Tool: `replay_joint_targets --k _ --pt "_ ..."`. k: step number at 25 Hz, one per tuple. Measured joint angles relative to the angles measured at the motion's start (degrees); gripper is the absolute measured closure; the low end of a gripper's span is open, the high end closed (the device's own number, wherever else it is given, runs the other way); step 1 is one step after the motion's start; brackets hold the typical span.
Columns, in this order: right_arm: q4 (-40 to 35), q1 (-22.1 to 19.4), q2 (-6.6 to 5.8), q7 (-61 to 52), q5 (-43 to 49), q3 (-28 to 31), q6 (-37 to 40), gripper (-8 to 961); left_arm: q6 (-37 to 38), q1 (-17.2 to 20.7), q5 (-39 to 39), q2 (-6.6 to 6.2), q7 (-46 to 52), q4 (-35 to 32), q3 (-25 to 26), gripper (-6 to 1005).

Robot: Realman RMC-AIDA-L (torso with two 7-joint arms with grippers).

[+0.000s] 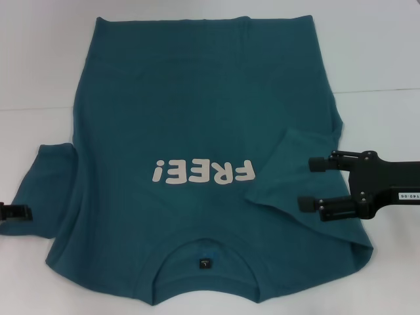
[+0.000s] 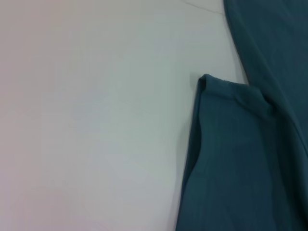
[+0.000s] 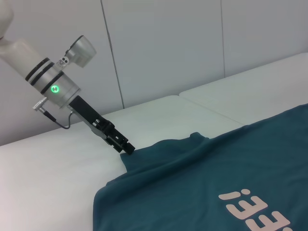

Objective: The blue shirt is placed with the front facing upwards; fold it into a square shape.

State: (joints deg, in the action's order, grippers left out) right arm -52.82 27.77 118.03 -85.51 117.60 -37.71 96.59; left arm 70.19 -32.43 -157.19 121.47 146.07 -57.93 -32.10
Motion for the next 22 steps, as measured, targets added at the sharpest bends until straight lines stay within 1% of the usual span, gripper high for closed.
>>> replay_joint_targets --k 22 --pt "-0.1 0.1 0.18 -0.6 0.0 0.0 0.5 5 -0.4 0.0 -0.1 -0.01 0.0 0.1 -0.2 118"
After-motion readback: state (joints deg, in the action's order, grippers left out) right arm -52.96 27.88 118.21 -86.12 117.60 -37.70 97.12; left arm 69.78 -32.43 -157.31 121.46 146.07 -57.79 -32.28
